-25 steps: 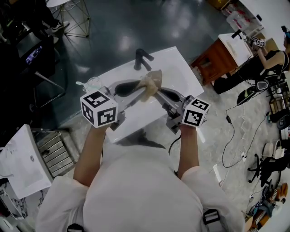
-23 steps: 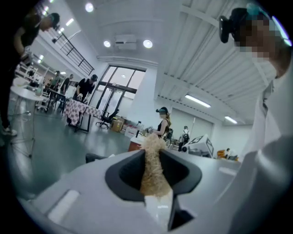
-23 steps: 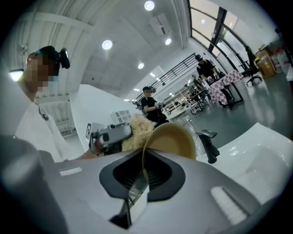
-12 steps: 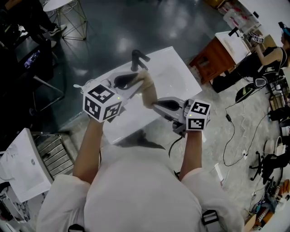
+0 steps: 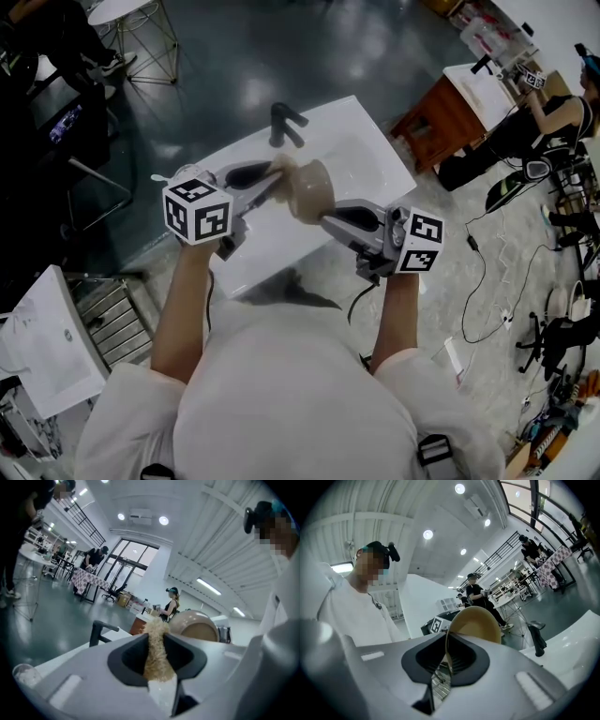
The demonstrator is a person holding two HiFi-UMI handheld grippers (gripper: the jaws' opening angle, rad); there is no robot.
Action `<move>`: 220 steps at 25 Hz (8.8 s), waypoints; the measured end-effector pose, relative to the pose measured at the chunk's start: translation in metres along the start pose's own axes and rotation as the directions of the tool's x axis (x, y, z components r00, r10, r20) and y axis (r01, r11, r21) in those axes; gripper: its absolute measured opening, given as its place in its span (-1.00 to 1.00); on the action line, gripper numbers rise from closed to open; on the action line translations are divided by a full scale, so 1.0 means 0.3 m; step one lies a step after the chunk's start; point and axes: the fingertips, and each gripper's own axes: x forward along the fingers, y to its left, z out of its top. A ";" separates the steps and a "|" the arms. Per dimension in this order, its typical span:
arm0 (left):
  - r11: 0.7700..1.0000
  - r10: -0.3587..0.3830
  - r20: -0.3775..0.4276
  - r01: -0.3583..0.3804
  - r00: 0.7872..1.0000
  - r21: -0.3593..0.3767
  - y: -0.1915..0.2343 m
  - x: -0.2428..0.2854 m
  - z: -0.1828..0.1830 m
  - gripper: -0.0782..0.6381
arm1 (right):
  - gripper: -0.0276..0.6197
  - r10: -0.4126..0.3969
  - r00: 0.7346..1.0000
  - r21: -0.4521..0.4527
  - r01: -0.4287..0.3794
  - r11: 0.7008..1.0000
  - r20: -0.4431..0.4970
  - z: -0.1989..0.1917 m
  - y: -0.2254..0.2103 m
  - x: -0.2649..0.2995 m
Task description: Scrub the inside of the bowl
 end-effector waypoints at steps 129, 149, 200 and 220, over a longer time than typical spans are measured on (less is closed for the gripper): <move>0.993 -0.096 -0.023 0.098 0.995 0.068 -0.160 -0.038 -0.044 -0.51 | -0.86 -0.230 0.966 0.050 0.226 0.973 0.119 0.133 -0.169 0.043; 0.959 -0.007 -0.014 0.010 1.000 0.282 -0.145 -0.018 0.104 -0.51 | -0.85 -0.195 0.942 -0.064 0.185 0.981 -0.274 -0.128 -0.101 0.032; 0.967 0.094 0.078 -0.110 0.992 0.229 -0.073 -0.054 0.135 -0.51 | -0.86 -0.232 0.956 -0.055 0.226 0.973 -0.181 -0.090 -0.105 0.057; 0.991 0.072 0.081 -0.081 0.994 0.110 -0.090 -0.072 0.035 -0.51 | -0.86 -0.285 0.957 0.106 0.278 0.955 0.061 0.030 -0.165 0.004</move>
